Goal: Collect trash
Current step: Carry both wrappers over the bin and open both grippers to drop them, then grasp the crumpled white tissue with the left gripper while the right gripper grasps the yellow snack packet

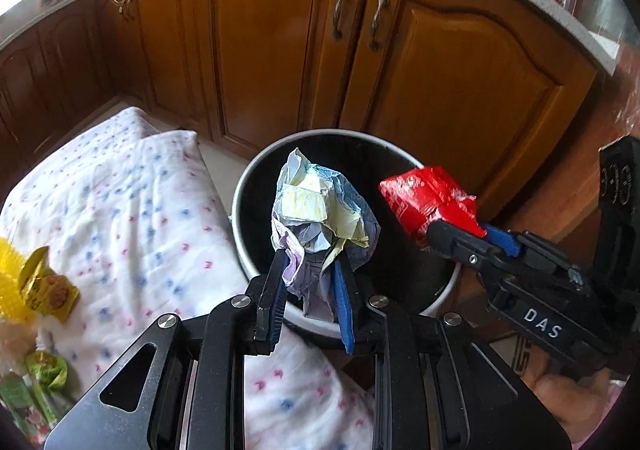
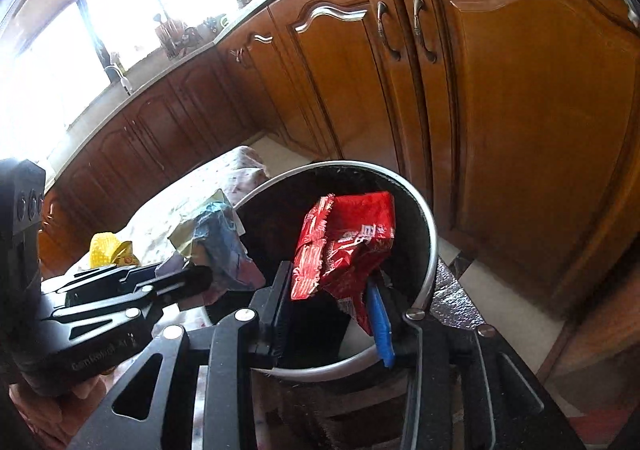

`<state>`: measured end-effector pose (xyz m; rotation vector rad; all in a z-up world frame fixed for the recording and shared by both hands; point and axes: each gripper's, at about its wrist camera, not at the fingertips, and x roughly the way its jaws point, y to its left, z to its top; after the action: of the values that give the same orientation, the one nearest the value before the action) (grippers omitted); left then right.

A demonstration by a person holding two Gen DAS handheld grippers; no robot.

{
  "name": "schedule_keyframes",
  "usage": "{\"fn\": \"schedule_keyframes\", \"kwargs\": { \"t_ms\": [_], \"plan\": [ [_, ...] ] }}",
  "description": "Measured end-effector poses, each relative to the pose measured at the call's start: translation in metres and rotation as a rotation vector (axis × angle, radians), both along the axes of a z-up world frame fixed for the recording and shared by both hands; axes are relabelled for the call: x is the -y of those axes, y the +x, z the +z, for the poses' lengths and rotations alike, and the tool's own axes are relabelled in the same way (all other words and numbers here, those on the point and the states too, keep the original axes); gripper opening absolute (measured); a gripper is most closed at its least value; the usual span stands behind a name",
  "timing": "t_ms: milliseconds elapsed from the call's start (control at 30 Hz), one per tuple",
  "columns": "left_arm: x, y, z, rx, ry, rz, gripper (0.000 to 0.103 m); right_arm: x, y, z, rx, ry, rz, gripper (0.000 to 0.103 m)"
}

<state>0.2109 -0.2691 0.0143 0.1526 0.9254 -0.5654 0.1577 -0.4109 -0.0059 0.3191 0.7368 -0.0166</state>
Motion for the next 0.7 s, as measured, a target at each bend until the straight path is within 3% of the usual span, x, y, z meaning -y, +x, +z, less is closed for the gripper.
{"fn": "schedule_keyframes", "kwargs": {
  "t_ms": [100,167,233,300,333,433,567,700],
  "plan": [
    [0.005,0.003,-0.004,-0.003,0.011,-0.006,0.024,0.003,0.003,-0.002,-0.011,0.009,0.004,0.050],
    [0.008,0.004,-0.006,-0.006,0.015,-0.008,0.028,0.006,0.006,-0.003,-0.013,0.013,0.003,0.051],
    [0.008,0.004,-0.007,-0.011,0.019,-0.005,0.046,0.008,0.005,-0.004,-0.012,0.019,-0.004,0.061],
    [0.008,0.005,-0.007,-0.003,0.022,0.003,0.062,0.011,0.002,-0.004,-0.003,0.027,-0.015,0.063],
    [0.007,0.004,-0.008,0.004,0.023,0.006,0.065,0.012,0.000,-0.004,-0.002,0.029,-0.018,0.064],
    [0.003,0.001,-0.006,0.012,0.024,0.009,0.065,0.016,-0.007,-0.002,0.017,0.048,-0.029,0.067],
    [-0.010,-0.011,-0.006,0.021,0.013,0.016,0.066,0.017,-0.022,0.003,0.055,0.071,-0.054,0.087],
    [-0.027,-0.027,-0.005,0.036,0.001,0.039,0.070,0.008,-0.034,0.006,0.081,0.080,-0.061,0.091]
  ]
}}
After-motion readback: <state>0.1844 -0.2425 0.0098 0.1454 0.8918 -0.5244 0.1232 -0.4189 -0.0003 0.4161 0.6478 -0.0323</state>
